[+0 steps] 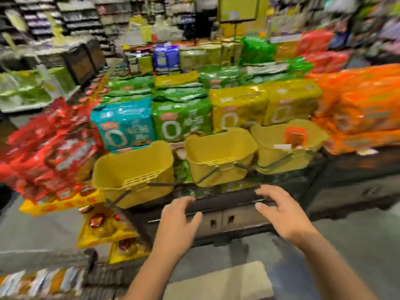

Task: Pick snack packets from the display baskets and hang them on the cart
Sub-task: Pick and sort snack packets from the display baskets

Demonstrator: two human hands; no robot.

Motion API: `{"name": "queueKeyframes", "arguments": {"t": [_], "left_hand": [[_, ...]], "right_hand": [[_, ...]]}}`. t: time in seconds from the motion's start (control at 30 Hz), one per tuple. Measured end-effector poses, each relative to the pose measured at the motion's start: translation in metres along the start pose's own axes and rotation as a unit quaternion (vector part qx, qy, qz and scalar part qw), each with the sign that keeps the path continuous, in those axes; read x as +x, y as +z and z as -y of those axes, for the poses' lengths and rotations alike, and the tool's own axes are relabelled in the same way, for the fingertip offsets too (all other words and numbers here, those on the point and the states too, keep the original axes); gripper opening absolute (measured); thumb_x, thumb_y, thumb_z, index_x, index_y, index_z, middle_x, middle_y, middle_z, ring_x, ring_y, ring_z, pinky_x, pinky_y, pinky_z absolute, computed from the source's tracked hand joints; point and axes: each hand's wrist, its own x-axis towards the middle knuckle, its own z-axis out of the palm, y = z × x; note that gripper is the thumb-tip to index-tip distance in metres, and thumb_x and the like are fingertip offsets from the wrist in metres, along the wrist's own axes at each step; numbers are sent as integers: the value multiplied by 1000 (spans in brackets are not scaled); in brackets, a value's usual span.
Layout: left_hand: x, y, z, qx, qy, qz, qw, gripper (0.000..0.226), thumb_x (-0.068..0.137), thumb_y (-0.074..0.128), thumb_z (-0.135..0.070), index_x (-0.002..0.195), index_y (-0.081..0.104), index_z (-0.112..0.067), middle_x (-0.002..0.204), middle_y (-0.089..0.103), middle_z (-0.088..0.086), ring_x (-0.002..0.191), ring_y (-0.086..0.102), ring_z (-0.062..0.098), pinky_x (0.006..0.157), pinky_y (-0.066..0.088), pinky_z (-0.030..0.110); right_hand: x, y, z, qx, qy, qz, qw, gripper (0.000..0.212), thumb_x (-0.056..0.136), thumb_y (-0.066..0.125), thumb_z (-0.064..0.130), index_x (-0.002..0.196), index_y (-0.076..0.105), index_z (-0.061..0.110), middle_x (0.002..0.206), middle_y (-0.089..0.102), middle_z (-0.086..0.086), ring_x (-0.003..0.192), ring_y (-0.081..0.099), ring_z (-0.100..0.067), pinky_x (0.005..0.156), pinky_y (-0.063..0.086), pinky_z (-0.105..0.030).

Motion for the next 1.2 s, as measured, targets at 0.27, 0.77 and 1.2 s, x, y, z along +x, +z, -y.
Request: {"name": "queueKeyframes", "arguments": {"t": [0.27,0.77,1.2], "left_hand": [[40,78,-96,18,69,60,996,59,97,55,-54,149,45,-29,146,51,-11,138,39,11,114,33,31],[230,165,-163,118,178,98,972,61,99,39,-62,149,43,-28,149,48,-8,138,37,19,116,28,34],[347,222,-149,195,118,239,944,88,93,30,-78,160,-9,-37,165,-28,-9,150,-32,23,123,-3,57]], "right_hand": [[-3,-113,-89,25,52,-122,991,38,92,70,11,103,60,47,129,56,11,109,54,7,88,43,-23],[128,-199,-117,-105,103,-150,978,33,93,70,21,116,58,41,122,54,19,105,54,3,78,36,1],[283,-200,-119,-196,78,-53,976,42,95,67,29,136,58,23,129,54,13,120,48,-2,93,29,-9]]}}
